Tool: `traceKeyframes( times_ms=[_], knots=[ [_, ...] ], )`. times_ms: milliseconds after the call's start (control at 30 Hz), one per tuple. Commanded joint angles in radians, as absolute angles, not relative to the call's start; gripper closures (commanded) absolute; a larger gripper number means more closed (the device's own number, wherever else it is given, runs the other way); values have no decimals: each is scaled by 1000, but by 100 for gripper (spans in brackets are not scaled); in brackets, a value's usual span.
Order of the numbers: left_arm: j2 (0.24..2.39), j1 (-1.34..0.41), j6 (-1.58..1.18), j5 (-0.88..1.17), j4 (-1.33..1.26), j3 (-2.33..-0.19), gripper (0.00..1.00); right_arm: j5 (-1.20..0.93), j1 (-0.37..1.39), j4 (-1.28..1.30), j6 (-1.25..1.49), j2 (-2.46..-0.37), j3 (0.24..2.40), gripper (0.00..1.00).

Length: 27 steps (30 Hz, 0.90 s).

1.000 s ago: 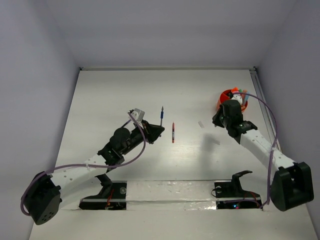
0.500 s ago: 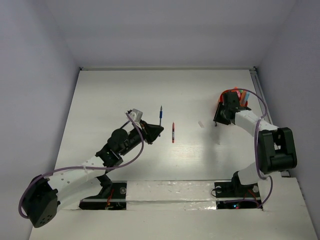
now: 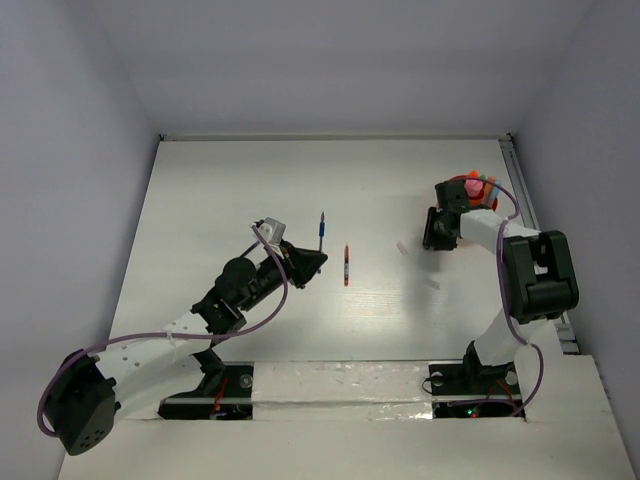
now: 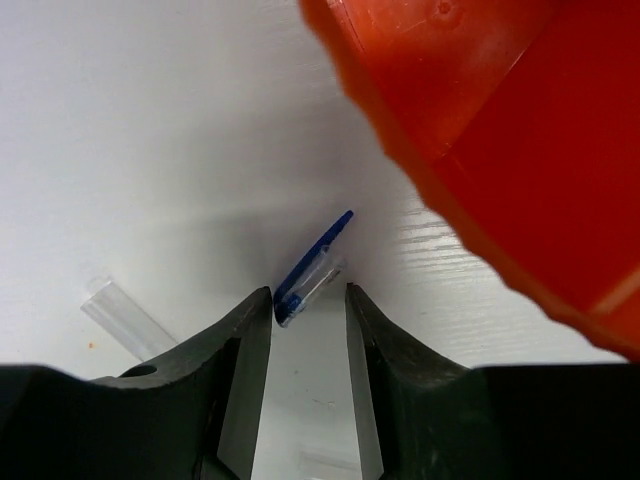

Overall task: Sort the stationery into containers
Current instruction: Pick up the pen cap from the center of the board, then place the pen cap at the center of the board.

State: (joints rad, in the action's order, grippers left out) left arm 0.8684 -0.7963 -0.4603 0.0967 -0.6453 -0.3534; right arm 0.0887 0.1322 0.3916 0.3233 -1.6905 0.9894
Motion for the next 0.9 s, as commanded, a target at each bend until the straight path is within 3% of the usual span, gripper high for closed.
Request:
traceKeyframes(
  times_ms=[0, 300, 500, 633, 867],
  knots=[
    [854, -796, -446, 101, -686, -351, 100, 118, 146, 408, 304, -1724, 1014, 64],
    [862, -796, -446, 106, -690, -350, 100, 172, 169, 400, 311, -1709, 1016, 91],
    [864, -796, -445, 109, -692, -350, 100, 209, 325, 439, 339, -1519, 974, 93],
    [854, -796, -437, 91, -678, -351, 100, 89, 491, 469, 393, -1439, 922, 93],
    [839, -796, -428, 61, -664, -353, 100, 8, 704, 456, 489, -1443, 812, 92]
  ],
)
